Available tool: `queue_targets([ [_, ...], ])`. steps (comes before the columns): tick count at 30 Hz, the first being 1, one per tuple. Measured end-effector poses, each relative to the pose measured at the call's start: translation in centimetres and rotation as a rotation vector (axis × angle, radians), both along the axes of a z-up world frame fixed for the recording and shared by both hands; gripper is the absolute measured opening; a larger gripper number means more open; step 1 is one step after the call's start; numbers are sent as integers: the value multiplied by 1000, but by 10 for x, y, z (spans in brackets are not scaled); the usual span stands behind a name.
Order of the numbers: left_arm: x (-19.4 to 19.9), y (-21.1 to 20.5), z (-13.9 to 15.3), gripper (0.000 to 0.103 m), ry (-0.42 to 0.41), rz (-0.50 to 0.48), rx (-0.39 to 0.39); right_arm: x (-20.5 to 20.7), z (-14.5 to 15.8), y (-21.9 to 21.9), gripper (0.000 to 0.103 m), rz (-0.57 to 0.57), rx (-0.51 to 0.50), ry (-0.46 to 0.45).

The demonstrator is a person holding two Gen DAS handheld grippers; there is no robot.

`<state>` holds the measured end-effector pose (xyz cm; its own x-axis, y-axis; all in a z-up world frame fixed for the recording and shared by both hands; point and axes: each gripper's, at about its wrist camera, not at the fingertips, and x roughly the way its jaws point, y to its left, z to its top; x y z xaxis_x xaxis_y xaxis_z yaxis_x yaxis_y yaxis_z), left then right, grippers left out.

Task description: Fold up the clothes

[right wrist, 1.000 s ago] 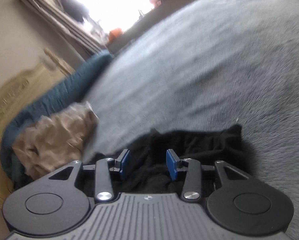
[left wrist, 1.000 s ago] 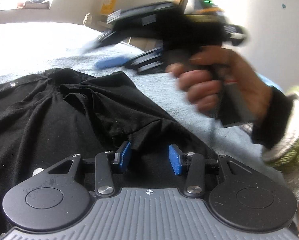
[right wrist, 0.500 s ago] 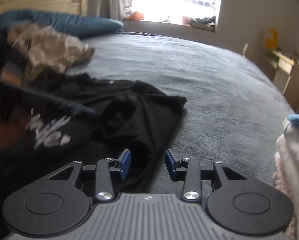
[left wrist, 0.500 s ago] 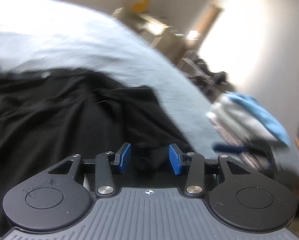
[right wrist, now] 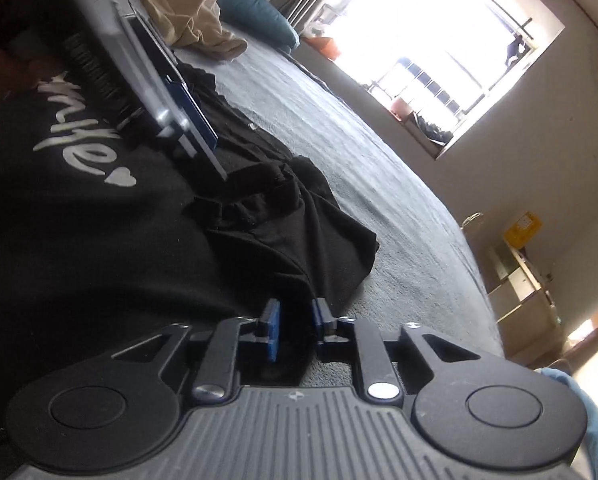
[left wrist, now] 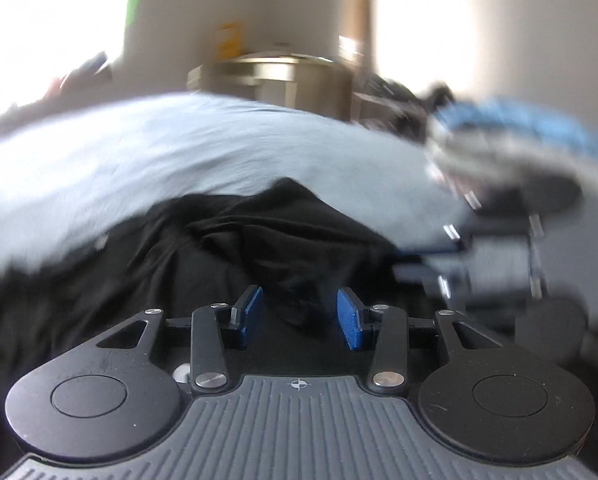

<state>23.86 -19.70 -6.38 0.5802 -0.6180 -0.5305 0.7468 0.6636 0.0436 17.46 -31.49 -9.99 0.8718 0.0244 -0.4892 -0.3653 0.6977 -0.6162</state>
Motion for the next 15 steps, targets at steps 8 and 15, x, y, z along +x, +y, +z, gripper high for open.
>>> queue_targets([
  [8,7,-26,-13,41,-15,20,99,-3,1,-9,2,-23,33,-30],
  [15,31,-7,-9,41,182,40,-57,-1,0,-19,2,-31,133,-47],
])
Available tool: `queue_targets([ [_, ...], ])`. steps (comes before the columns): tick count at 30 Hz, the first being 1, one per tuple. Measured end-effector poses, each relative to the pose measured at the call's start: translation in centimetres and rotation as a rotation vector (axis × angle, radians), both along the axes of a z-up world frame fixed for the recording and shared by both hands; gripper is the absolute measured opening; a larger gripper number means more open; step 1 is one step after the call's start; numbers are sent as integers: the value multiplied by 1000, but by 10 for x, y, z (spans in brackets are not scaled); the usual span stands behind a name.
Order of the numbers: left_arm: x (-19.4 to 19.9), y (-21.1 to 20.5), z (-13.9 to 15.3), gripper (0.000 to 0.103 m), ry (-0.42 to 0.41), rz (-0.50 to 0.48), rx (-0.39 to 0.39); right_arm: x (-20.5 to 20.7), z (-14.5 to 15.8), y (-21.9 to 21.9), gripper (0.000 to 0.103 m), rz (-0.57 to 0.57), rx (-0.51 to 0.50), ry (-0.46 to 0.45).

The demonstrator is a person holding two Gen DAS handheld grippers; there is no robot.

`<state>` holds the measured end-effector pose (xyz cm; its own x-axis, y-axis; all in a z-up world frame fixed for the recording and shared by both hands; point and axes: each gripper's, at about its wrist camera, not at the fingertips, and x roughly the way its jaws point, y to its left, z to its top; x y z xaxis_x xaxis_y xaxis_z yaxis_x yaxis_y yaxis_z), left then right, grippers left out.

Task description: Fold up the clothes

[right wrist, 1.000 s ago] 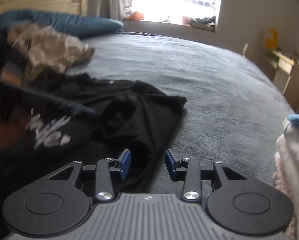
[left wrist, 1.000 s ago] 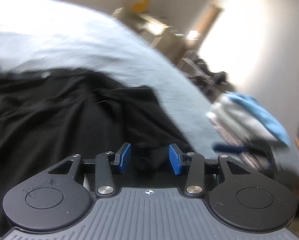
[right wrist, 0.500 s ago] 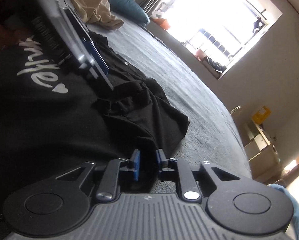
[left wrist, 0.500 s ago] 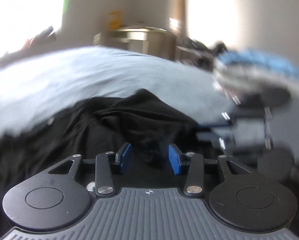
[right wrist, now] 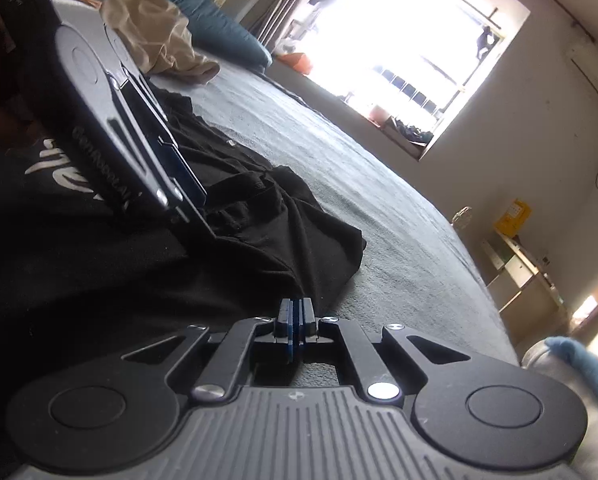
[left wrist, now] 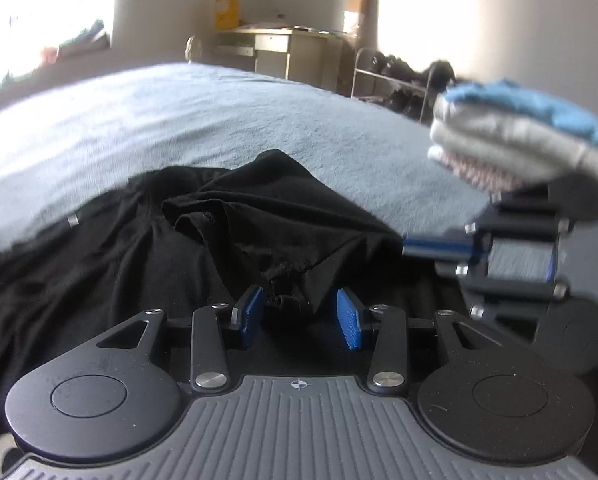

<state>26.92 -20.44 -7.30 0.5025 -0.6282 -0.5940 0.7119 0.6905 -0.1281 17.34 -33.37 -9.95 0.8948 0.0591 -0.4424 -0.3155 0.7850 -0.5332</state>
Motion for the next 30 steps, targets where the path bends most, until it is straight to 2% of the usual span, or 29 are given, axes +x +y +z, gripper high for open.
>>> queue_targets([
  [6,24,5,-4,39,179,45,-111,-2,2,-5,2,4,14,16],
  [8,29,6,-6,30,209,73,-142,-2,3,-5,6,0,22,20],
  [9,29,6,-7,27,213,86,-149,-1,4,-6,13,-3,26,23],
  [11,29,6,-8,10,219,108,-160,1,6,-7,22,-12,27,21],
  [12,29,7,-8,8,220,117,-165,2,7,-7,25,-19,30,19],
  [13,28,7,-8,3,223,125,-172,4,8,-7,24,-15,39,28],
  [15,26,13,-6,1,240,127,-221,8,8,-8,22,-2,49,54],
  [18,21,23,-2,1,262,127,-295,10,9,-11,5,-11,45,60],
  [21,15,33,1,1,273,112,-350,3,14,-18,5,-39,58,29],
  [24,14,34,-3,1,287,104,-353,0,14,-22,4,-55,55,20],
  [30,8,25,-12,0,295,96,-295,0,9,-20,4,-76,39,8],
])
